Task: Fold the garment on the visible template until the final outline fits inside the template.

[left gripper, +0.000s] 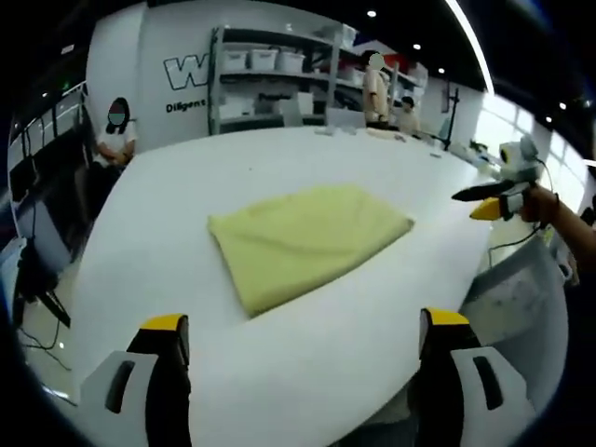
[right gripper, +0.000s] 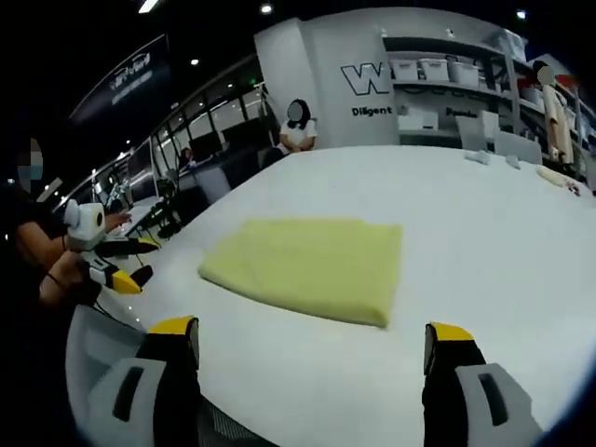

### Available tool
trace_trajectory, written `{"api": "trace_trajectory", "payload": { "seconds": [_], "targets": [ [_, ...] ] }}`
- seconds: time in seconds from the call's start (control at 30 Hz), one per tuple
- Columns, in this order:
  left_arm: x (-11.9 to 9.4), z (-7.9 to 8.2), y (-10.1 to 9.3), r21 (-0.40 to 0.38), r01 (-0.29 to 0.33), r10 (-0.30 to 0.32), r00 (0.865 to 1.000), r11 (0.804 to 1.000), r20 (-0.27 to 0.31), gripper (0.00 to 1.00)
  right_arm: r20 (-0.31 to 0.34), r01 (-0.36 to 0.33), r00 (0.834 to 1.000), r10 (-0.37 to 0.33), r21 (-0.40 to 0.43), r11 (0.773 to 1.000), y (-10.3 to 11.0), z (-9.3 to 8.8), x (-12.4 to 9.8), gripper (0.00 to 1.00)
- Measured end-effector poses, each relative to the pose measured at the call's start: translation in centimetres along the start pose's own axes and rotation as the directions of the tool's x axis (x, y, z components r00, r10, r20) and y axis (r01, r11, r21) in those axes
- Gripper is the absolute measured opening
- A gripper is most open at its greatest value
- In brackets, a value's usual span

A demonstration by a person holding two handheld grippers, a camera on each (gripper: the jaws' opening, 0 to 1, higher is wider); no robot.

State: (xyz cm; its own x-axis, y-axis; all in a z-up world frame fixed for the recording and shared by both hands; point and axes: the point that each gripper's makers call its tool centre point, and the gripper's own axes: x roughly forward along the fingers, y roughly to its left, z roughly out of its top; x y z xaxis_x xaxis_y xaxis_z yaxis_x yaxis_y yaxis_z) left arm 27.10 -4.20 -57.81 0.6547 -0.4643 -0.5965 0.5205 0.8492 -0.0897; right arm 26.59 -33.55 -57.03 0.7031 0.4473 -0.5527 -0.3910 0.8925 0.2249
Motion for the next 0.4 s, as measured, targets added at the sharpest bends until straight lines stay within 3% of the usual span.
{"api": "trace_trajectory", "payload": {
  "seconds": [0.13, 0.4],
  "targets": [
    [-0.2, 0.2, 0.0, -0.001, -0.003, 0.003, 1.000, 1.000, 0.008, 0.99, -0.007, 0.009, 1.000, -0.010, -0.022, 1.000, 0.1, -0.2, -0.1, 0.99],
    [-0.4, 0.1, 0.2, -0.009, -0.010, 0.010, 1.000, 1.000, 0.007, 0.99, -0.012, -0.038, 0.999, 0.038, -0.056, 0.998, 1.4, -0.6, -0.2, 0.99]
  ]
}}
